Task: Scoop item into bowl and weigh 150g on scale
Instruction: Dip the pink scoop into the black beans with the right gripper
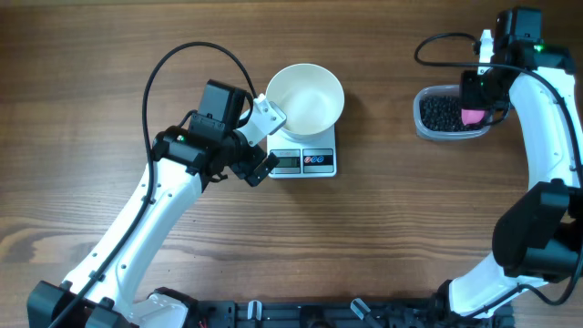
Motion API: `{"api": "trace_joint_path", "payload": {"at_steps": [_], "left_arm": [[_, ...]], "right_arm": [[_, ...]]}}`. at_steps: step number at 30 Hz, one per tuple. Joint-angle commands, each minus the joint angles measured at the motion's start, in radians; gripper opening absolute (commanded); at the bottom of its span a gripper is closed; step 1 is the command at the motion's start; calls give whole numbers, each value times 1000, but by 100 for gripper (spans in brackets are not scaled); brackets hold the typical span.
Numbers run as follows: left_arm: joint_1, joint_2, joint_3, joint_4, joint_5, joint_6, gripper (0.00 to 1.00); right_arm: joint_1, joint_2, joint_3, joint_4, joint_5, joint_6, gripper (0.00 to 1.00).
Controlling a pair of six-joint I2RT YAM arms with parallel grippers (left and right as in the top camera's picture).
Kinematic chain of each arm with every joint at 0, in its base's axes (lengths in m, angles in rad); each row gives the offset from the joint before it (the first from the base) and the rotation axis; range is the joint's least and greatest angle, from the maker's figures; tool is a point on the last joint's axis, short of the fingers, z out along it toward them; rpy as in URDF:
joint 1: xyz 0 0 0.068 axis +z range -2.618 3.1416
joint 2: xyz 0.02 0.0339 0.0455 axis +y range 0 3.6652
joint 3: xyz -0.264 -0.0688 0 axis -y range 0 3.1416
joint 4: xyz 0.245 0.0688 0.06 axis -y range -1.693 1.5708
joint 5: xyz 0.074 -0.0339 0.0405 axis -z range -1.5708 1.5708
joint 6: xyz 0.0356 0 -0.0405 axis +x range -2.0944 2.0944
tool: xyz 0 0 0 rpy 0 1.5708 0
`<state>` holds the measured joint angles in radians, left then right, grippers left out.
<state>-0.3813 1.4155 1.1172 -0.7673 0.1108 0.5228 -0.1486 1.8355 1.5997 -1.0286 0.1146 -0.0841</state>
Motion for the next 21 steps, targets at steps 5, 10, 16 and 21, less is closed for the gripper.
{"api": "trace_joint_path", "payload": {"at_steps": [5,10,16,21], "left_arm": [[4,-8,-3,-1,16,20,100],[4,-8,-3,-1,16,20,100],[4,-8,-3,-1,16,20,100],[4,-8,-3,-1,16,20,100]], "right_arm": [[-4,61,-6,-34,-177,-26,4],[-5,62,-12,-77,-235,-45,4],[-25,62,-12,-96,-351,-45,4],[-110,62,-12,-126,-500,-76,4]]}}
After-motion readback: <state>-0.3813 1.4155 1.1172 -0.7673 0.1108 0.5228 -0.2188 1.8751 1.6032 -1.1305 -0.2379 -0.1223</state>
